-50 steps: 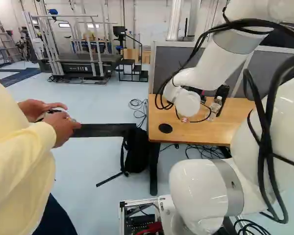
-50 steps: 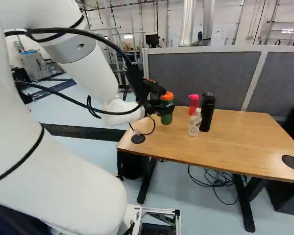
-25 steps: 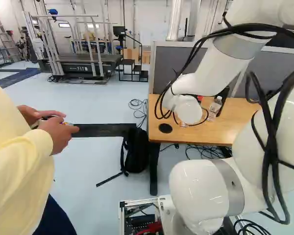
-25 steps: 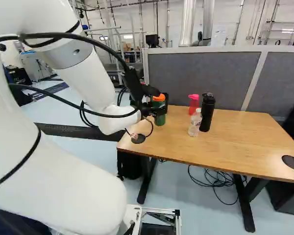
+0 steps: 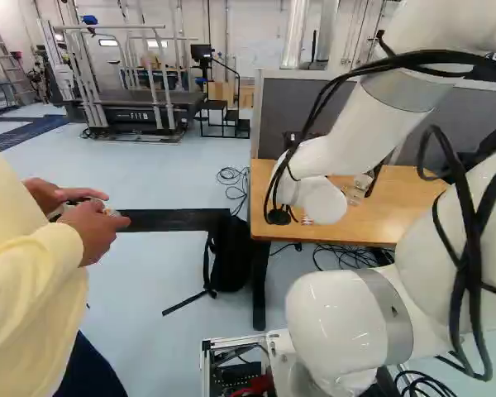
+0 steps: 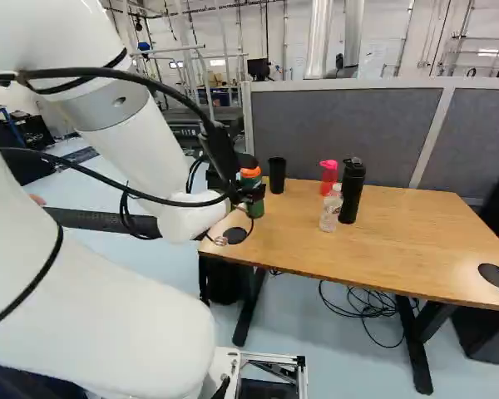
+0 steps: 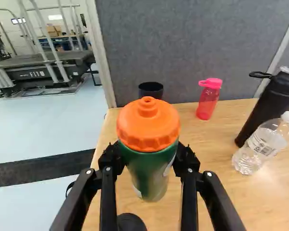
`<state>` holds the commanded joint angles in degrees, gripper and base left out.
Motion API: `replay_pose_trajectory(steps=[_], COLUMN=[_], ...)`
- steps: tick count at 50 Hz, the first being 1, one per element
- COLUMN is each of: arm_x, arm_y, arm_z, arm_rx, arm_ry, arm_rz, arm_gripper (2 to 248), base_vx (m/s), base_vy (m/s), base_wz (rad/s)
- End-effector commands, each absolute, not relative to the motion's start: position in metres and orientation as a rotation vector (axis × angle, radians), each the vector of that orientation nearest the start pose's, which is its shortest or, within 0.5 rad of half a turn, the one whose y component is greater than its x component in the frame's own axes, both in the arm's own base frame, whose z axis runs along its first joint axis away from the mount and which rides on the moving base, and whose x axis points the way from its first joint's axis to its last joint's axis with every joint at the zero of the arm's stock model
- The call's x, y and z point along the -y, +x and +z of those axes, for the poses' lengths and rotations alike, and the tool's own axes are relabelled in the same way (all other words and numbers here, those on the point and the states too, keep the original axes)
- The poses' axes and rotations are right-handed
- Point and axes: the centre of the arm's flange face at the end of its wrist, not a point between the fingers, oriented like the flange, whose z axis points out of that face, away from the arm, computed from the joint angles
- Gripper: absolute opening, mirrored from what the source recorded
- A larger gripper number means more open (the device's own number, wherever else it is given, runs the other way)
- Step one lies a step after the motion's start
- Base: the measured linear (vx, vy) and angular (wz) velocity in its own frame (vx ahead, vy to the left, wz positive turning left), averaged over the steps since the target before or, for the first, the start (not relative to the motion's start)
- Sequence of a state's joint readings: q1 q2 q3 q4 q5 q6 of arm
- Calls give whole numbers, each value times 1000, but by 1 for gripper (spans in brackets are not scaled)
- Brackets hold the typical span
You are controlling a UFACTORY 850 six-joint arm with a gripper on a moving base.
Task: Pick up the green bottle from the table
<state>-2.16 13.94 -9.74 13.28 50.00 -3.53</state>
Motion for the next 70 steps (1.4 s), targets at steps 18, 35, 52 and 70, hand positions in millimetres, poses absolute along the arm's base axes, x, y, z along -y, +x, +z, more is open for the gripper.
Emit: replay_pose_trajectory(steps=[18, 35, 52, 70], arm_x=[14, 6, 1, 0], arm_y=[286, 277, 271, 270], arm_z=[377, 370, 366, 366], arm_rx=[-171, -68, -12, 0], arm_ry=[-2581, -2568, -2559, -2558], arm_rz=[-1886, -1850, -1829, -1824], arm_gripper=[119, 119, 119, 119], base_vx=[0, 0, 0, 0], base_vy=[0, 0, 0, 0], base_wz=[0, 0, 0, 0])
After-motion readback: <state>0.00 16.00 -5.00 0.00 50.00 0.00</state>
